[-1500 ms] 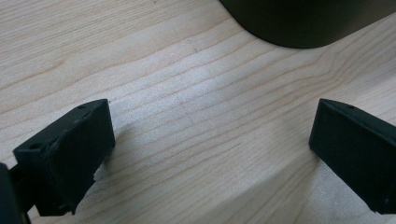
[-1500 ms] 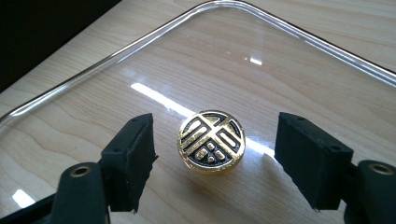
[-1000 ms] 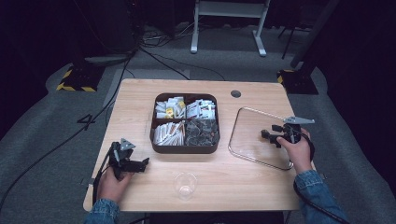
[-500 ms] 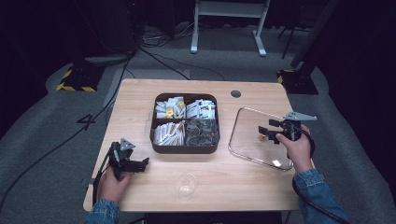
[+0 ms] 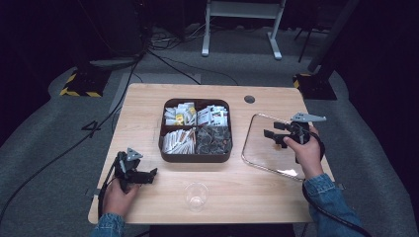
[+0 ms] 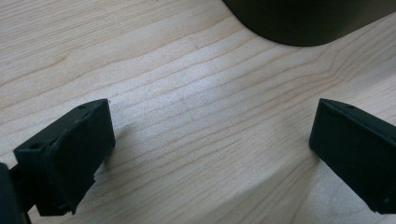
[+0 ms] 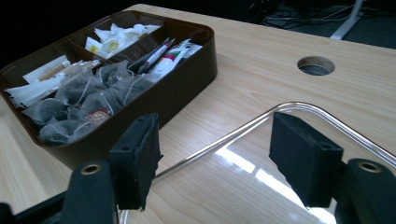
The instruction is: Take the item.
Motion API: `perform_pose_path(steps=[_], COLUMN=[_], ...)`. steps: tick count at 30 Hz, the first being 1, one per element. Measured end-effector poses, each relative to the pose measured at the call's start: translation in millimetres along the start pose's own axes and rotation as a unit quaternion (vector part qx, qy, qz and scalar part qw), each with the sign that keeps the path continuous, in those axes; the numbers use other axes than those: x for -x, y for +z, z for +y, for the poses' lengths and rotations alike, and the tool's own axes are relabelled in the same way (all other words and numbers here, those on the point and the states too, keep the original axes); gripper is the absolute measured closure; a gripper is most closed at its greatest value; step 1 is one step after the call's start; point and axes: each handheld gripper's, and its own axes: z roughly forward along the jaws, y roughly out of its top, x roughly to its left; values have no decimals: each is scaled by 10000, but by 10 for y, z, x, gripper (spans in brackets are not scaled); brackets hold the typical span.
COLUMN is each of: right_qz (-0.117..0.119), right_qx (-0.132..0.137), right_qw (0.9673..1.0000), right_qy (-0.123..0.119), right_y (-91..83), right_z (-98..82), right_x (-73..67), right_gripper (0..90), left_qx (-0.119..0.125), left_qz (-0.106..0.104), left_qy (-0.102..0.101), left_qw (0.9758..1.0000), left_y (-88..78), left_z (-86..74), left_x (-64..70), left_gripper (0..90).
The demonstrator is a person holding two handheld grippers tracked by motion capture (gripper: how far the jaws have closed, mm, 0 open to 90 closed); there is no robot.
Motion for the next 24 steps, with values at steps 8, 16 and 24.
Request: perform_pose_path(steps=[8, 16, 24], right_qz=[322, 784, 1037], right_qx=[-14, -236, -523], right_qw=[9994, 9953, 9892], right_qy=[-146, -510, -890], right_y=[91, 369, 678], right_z=[122, 341, 507], right_x=[-165, -485, -782], right_gripper=[408, 486, 496], left_qx=[1, 1, 2], left_qz=[0, -2, -2], left_qy=[-2, -6, -6], left_qw=[10000, 10000, 10000], left_y=[0, 0, 0], left_z=[0, 0, -1], left_x=[0, 1, 1], left_gripper=[5, 5, 5])
